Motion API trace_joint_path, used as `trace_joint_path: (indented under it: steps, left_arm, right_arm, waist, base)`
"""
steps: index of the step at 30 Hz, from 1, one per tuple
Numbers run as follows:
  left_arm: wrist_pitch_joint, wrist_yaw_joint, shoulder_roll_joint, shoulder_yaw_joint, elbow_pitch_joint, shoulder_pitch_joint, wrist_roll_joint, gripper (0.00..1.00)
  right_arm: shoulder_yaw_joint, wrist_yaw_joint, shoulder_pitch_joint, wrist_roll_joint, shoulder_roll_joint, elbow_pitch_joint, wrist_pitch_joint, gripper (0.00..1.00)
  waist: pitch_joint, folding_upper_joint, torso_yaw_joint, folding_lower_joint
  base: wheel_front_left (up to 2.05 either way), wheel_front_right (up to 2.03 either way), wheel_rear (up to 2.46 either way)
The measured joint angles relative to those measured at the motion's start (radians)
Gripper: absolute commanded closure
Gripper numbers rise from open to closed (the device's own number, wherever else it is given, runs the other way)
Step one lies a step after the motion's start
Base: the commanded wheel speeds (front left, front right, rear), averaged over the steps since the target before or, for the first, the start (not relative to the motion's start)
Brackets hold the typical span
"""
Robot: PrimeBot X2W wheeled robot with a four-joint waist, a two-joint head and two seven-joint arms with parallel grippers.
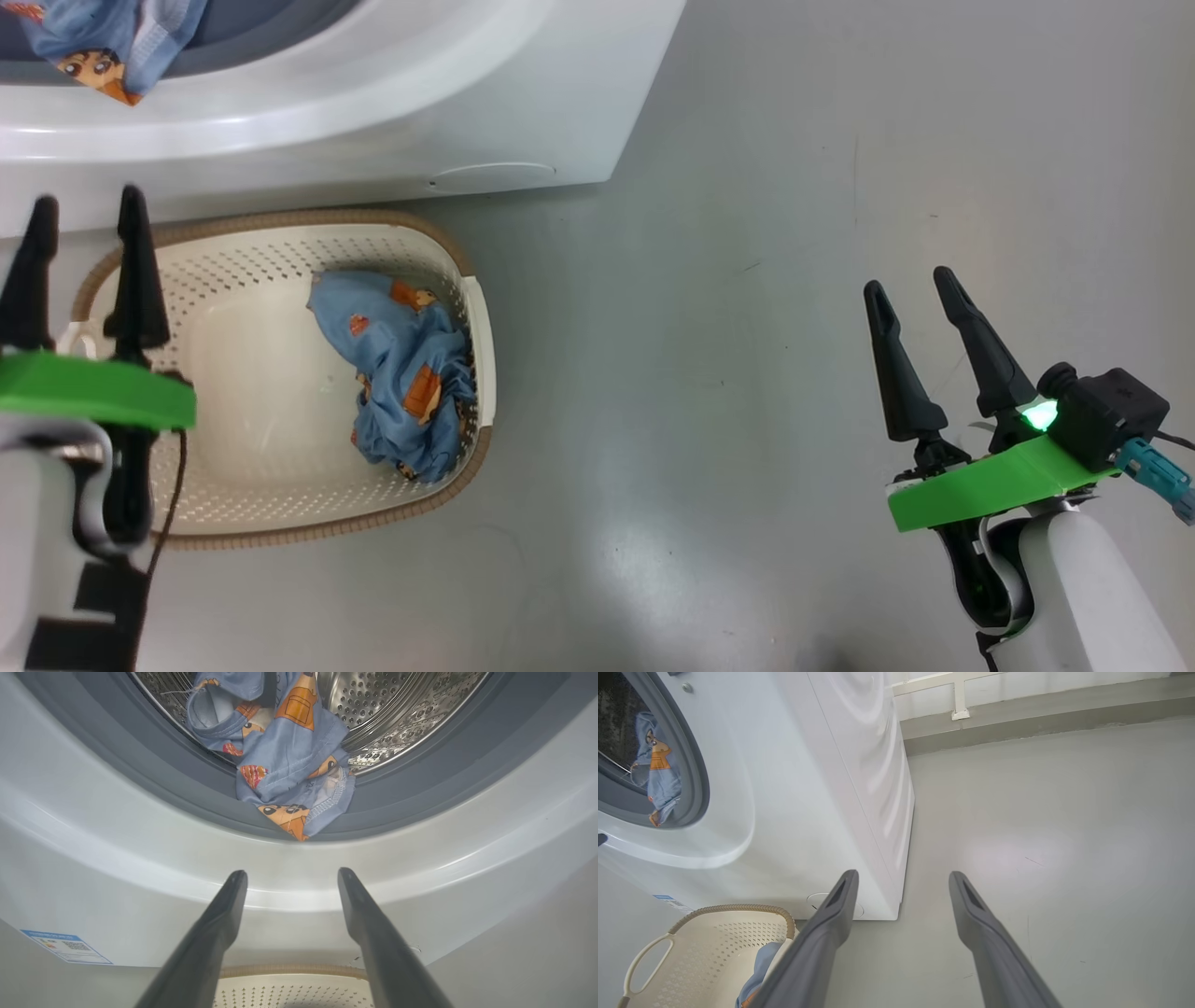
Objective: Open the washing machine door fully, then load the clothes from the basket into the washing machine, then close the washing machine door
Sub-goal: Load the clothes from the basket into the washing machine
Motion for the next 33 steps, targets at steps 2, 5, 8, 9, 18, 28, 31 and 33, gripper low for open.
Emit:
trace_joint_path:
  steps: [2, 5, 8, 9, 18, 28, 31, 33]
  left_arm:
    - [0.000, 0.000, 0.004, -0.014, 0.030, -0.039, 0.000, 0.00]
    - [0.000, 0.000, 0.008, -0.028, 0.061, -0.077, -0.007, 0.00]
    - [0.000, 0.000, 0.015, -0.045, 0.110, -0.130, -0.011, 0.00]
    - [0.000, 0.000, 0.018, -0.051, 0.127, -0.148, -0.017, 0.00]
    - [0.000, 0.000, 0.036, -0.097, 0.259, -0.260, -0.048, 0.00]
    - [0.000, 0.000, 0.044, -0.125, 0.345, -0.335, -0.062, 0.00]
    - [0.000, 0.000, 0.045, -0.127, 0.358, -0.345, -0.064, 0.00]
    - [0.000, 0.000, 0.046, -0.127, 0.361, -0.352, -0.069, 0.00]
  right_arm:
    - [0.000, 0.000, -0.001, 0.000, 0.002, 0.000, 0.000, 0.00]
    - [0.001, 0.000, -0.002, 0.000, 0.003, 0.000, 0.000, 0.00]
    - [0.001, 0.000, -0.004, 0.000, 0.003, 0.000, 0.000, 0.00]
    - [0.001, 0.000, -0.004, 0.000, 0.003, -0.001, 0.000, 0.00]
    - [0.002, 0.000, -0.010, 0.000, 0.005, -0.003, 0.000, 0.00]
    - [0.002, 0.000, -0.027, 0.000, 0.010, -0.004, 0.000, 0.00]
    - [0.002, 0.000, -0.028, 0.000, 0.013, -0.005, 0.000, 0.00]
    - [0.002, 0.000, -0.028, 0.000, 0.016, -0.006, 0.000, 0.00]
  waist:
    - [0.005, 0.0000, -0.002, 0.0000]
    - [0.010, 0.0000, -0.004, 0.0000]
    - [0.018, 0.0000, -0.006, 0.0000]
    - [0.020, 0.0000, -0.007, 0.0000]
    - [0.041, 0.0000, -0.018, 0.0000]
    - [0.056, 0.0000, -0.032, 0.0000]
    - [0.059, 0.0000, -0.036, 0.0000]
    - [0.060, 0.0000, -0.037, 0.0000]
  base:
    - [0.00, 0.00, 0.00]
    - [0.00, 0.00, 0.00]
    - [0.00, 0.00, 0.00]
    - [0.00, 0.00, 0.00]
    - [0.00, 0.00, 0.00]
    - [0.00, 0.00, 0.00]
    - [0.00, 0.00, 0.00]
    - [0.00, 0.00, 0.00]
